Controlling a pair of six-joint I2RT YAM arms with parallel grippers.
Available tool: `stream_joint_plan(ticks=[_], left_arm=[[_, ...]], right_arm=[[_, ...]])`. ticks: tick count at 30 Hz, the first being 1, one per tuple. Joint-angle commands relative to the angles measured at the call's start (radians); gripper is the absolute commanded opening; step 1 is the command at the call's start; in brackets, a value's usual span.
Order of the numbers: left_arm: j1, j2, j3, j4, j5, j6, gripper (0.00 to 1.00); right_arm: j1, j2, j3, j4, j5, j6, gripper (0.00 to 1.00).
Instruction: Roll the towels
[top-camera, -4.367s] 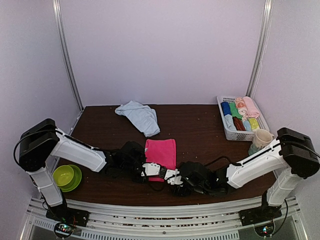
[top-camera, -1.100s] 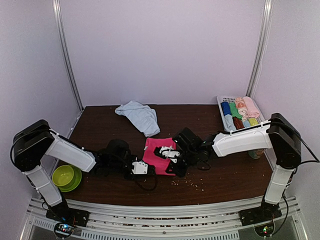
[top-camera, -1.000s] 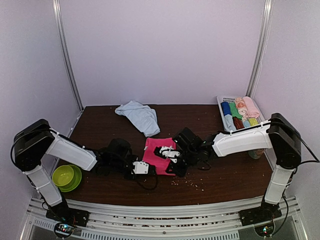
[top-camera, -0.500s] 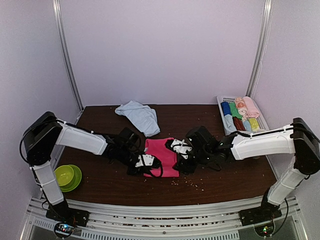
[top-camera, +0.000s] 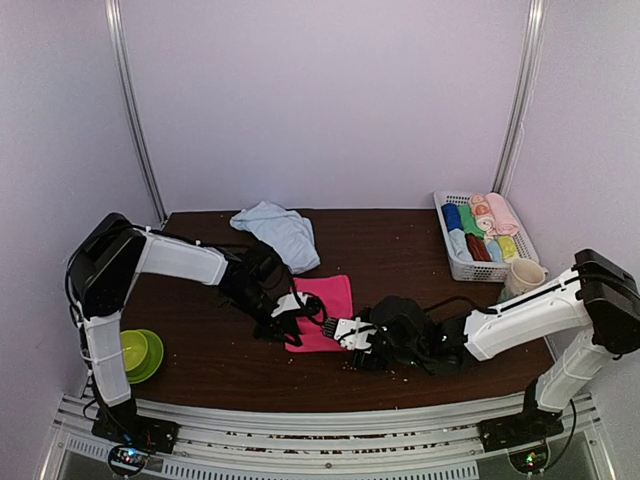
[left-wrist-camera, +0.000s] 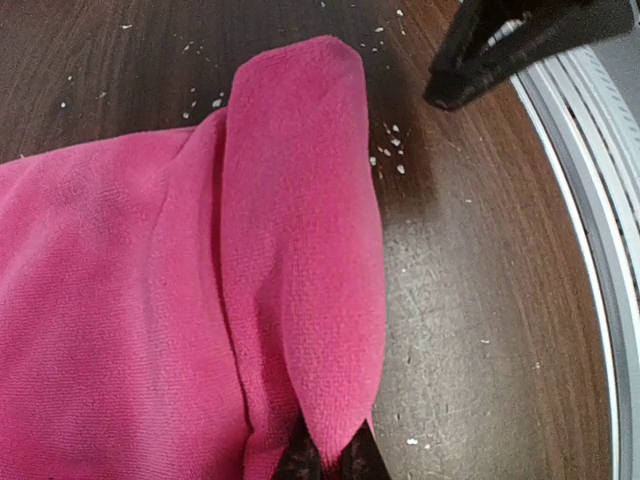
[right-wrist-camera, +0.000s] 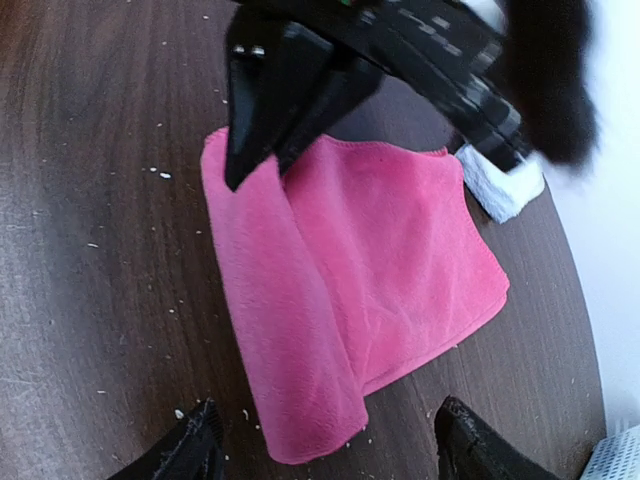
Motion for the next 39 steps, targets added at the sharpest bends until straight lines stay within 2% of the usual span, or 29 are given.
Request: stream_joint_plan(ticks=[1,8,13,21,25,39], left_arm=[[0.034,0.061,0.073,-0.134,0.066,-0.036,0.0],[0.052,0.108,0.122,-0.174,0.07,-0.064,0.0],[0.062,0.139,0.156,-0.195,0.067,-0.08,0.0],[0.073,0.164,0.182,-0.215,0.068,-0.092,0.0],[0.073,0.168,0.186,-0.223,0.071,-0.087,0.0],[0.074,0.167,0.184,-0.242,0.068,-0.072,0.0]], right_arm=[[0.068,0.058,-0.012,0.157,0.135,-0.124,0.73],[0.112,0.148,0.01,0.221,0.218,-0.177,0.73],[0.129,0.187,0.038,0.208,0.262,-0.198,0.71],[0.156,0.244,0.072,0.188,0.285,-0.208,0.61],[0.156,0.271,0.091,0.174,0.292,-0.193,0.53],[0.116,0.34,0.164,0.069,0.327,-0.12,0.51]])
